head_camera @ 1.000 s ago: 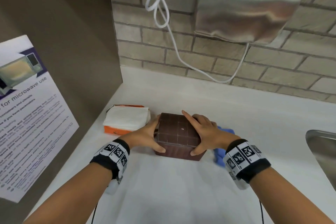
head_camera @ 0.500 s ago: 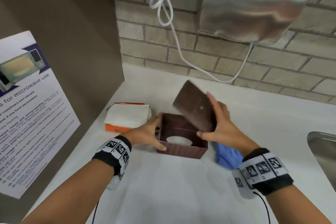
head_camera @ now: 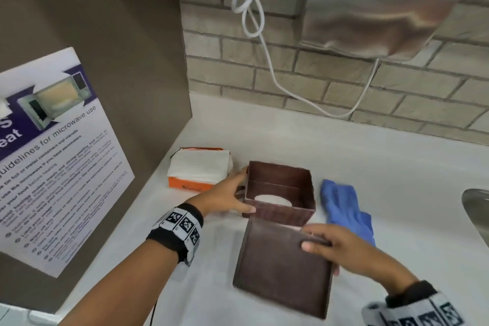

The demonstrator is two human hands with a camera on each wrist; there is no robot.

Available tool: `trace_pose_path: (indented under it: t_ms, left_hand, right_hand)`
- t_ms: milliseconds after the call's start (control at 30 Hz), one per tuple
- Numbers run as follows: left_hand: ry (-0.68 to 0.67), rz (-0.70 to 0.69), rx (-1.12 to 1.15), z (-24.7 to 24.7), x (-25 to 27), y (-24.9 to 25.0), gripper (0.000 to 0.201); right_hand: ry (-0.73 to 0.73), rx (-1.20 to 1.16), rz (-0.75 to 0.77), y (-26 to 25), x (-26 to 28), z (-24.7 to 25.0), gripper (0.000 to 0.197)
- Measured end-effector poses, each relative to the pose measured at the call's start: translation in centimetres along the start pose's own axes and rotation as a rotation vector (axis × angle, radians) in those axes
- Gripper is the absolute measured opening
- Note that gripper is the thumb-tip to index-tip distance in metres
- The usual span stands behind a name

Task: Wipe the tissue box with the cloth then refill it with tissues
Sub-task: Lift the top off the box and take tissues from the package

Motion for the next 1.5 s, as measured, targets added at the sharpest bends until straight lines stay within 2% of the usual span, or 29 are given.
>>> trace_pose_path:
  t_ms: [100,200,400,533,667,700,733,767,800,867,933,1000,1100,1266,1366,1500]
  left_hand:
    - [0.001,0.006,0.015,0.0,0.3,0.0,0.094]
    - [0.005,0.0,0.037,-0.1,0.5,0.1,0.088]
    - [0.017,-0.036,0.053,-0.4,0.9,0.8,0.084]
    - [0.007,-0.063,0.057,-0.6,1.1,1.2,0.075]
    - [-0.026,-0.019,0.008,0.2,2.1,1.9,0.085]
    - [-0.026,0.0,-0.016,0.8,2.4,2.4,0.089]
    - [-0.004,0.019,-0.036,1.6,2.6,2.8,0.093]
    - [0.044,0.027,-0.051,2.6,2.8,3.4,0.097]
    - [0.112,0.033,-0.076,3.7,2.8,3.7,0.097]
    - [0.284,0.042,-0.189,6.1,2.5,3.8,0.083]
    - [0.375,0.062,-0.398,8.4,1.9,2.9,0.056]
    - [0.325,0.116,-0.549,9.9,1.3,1.4,0.037]
    - [0.167,0.185,-0.667,11.1,0.7,-0.7,0.028]
    - [-0.063,0.24,-0.795,11.7,-0.8,-1.3,0.039]
    - [-0.228,0.293,-0.865,12.0,-1.7,-1.2,0.045]
    - [-0.329,0.385,-0.956,12.5,-2.8,-0.6,0.044]
  right_hand:
    - [-0.057,0.091,-0.014,1.9,-1.6,-2.6,0.019]
    - [-0.055,0.12,-0.027,2.3,-2.2,-3.5,0.021]
    - [0.091,0.333,-0.029,2.9,-3.0,-3.7,0.011]
    - [0.173,0.414,-0.035,3.2,-3.4,-3.9,0.018]
    - [0.208,0.391,-0.062,2.2,-3.0,-3.8,0.031]
    - [0.228,0.369,-0.055,1.2,-2.9,-3.9,0.023]
    - [0.245,0.346,-0.03,0.1,-3.0,-4.2,0.011]
    - [0.256,0.314,-0.007,-1.5,-3.1,-4.5,0.009]
    - [0.277,0.269,0.046,-3.1,-3.6,-4.9,0.015]
    - [0.334,0.177,0.143,-7.1,-5.0,-5.6,0.024]
    - [0.376,0.121,0.213,-11.3,-6.9,-6.2,0.029]
    - [0.416,0.143,0.237,-14.7,-9.6,-6.6,0.035]
    - [0.478,0.322,0.21,-17.3,-14.1,-6.9,0.041]
    - [0.374,0.64,-0.043,-16.0,-18.2,-8.7,0.045]
    - [0.404,0.667,-0.058,-15.2,-18.4,-9.5,0.052]
    - [0.432,0.646,-0.061,-15.2,-18.2,-9.5,0.045]
Point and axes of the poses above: each hand's wrist, its own x-axis away from the middle knuckle, its own z-axis out of the back of the hand, y = z × x, the point moved 2 cm from there along -x, towards the middle knuckle, and after that the axes turned 14 degrees about -z, right-handed, at the moved point
